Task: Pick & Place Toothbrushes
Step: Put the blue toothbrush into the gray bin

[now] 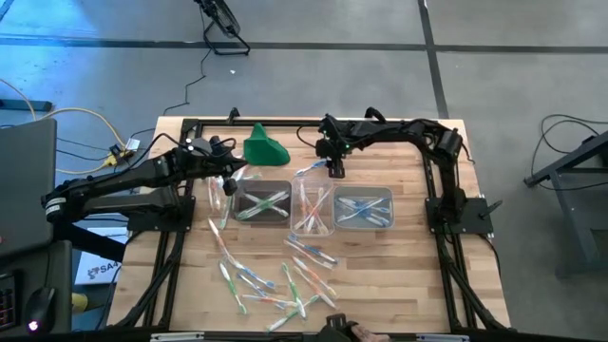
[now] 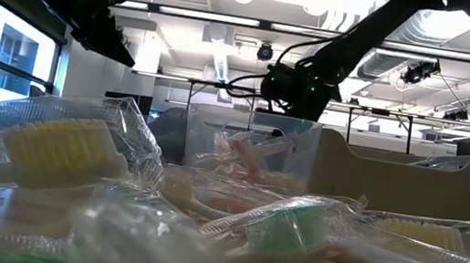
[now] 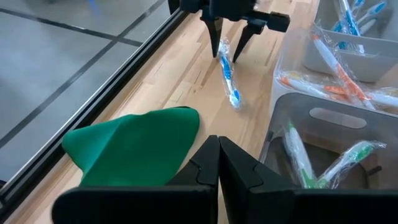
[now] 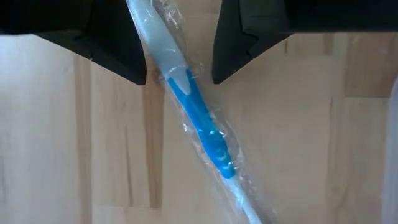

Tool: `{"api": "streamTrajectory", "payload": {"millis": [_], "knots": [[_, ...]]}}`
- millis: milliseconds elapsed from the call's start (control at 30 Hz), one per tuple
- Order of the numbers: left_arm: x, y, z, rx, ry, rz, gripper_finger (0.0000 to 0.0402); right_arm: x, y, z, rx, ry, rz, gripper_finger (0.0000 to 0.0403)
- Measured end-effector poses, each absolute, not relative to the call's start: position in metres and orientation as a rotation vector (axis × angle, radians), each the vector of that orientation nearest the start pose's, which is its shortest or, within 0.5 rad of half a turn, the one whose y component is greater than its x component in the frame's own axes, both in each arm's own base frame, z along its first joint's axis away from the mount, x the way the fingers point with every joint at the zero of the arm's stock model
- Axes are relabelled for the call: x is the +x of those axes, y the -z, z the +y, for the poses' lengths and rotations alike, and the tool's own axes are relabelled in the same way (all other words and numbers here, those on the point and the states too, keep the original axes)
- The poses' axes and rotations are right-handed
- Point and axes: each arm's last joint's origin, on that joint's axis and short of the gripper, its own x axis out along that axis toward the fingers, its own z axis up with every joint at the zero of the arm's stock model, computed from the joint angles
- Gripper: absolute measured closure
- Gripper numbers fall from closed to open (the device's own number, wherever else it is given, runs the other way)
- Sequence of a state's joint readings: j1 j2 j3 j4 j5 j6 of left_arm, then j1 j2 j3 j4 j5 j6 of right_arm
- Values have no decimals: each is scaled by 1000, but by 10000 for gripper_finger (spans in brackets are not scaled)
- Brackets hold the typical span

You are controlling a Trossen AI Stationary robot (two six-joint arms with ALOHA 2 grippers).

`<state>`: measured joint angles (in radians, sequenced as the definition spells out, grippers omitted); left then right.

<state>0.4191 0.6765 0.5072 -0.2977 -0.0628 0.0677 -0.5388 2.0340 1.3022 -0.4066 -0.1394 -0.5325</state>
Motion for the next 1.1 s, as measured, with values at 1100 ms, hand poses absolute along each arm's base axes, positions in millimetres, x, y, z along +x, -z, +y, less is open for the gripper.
{"api": "streamTrajectory", "payload": {"millis": [1100], "knots": [[137,-241,63,-44,-462,494,401,343,-132,-197,-114,59,1196,362]]}}
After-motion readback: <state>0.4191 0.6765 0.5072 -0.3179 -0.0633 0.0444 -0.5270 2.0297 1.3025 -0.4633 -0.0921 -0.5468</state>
